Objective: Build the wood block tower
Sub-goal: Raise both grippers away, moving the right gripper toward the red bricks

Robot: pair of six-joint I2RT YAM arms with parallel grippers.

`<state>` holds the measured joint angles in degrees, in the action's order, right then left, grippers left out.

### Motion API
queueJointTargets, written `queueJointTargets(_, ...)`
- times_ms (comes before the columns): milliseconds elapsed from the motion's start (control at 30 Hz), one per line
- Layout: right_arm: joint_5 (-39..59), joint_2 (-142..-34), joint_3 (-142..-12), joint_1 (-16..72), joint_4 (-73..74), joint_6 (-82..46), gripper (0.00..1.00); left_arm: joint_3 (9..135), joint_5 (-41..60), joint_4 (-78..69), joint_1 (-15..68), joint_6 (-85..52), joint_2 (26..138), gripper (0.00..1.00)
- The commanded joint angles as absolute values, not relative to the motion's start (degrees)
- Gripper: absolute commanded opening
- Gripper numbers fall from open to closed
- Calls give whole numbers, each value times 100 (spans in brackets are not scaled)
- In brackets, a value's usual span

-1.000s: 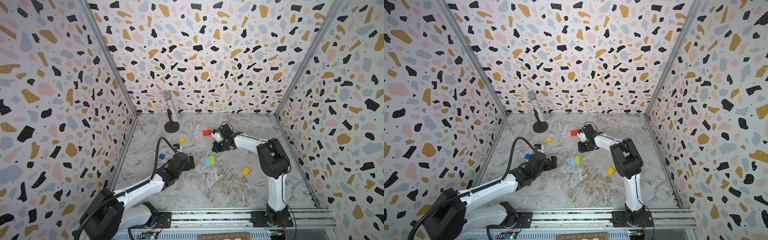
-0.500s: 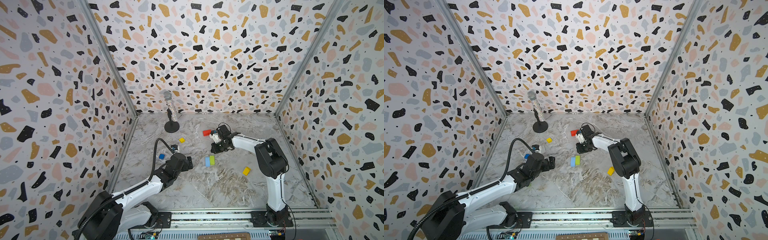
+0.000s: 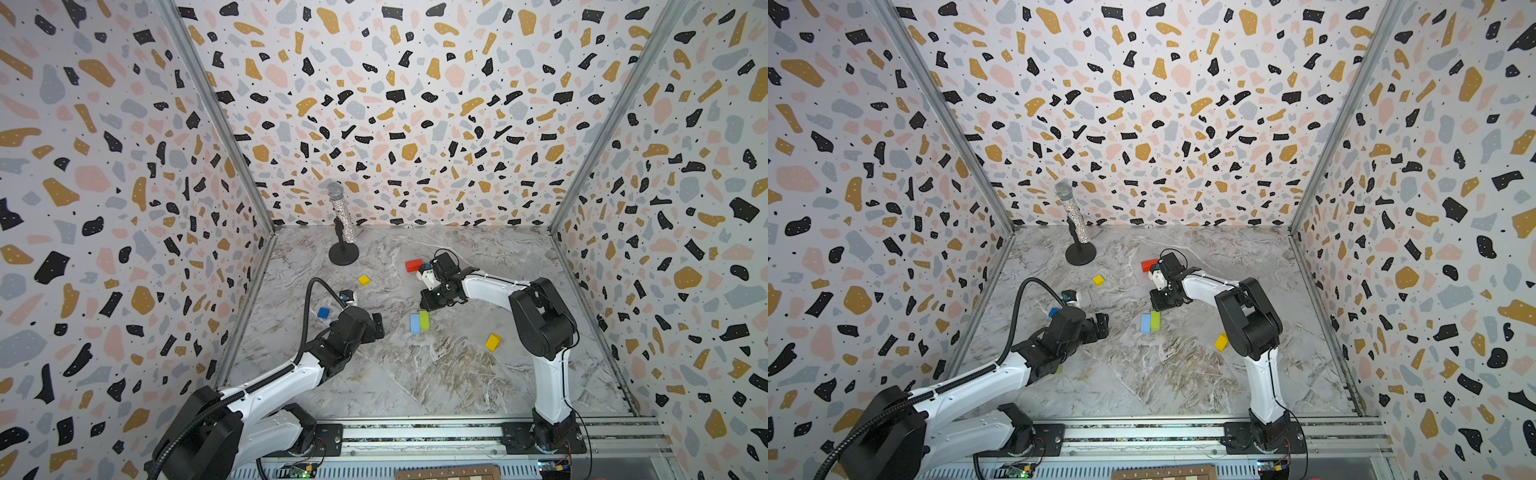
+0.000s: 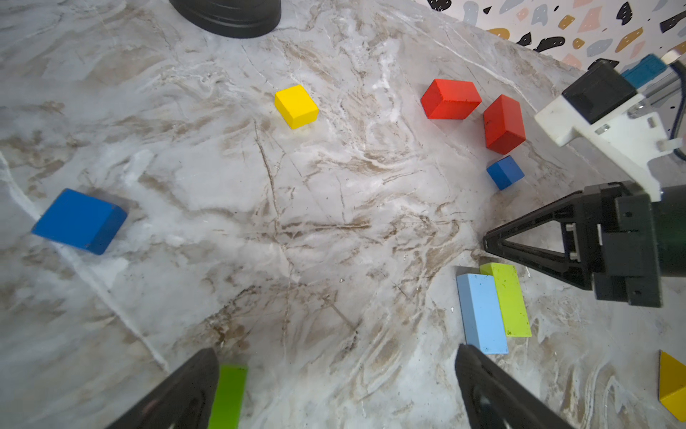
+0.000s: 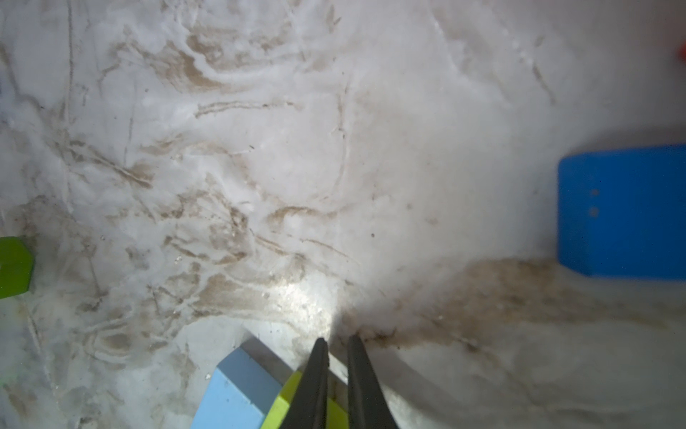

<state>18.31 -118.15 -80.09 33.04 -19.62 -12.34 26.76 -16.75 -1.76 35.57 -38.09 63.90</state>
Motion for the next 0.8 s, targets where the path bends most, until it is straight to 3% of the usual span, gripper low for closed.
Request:
queueJointTargets(0,1727,-11492,-7840,3355,-2185,-1247,15,2585,-1661,-375,3509,-3801,6295,100)
queueJointTargets(767,1497,-11294,-7879,3470,-2285,-1427,15,2381,-1661,-427,3498,-3839,6074,100)
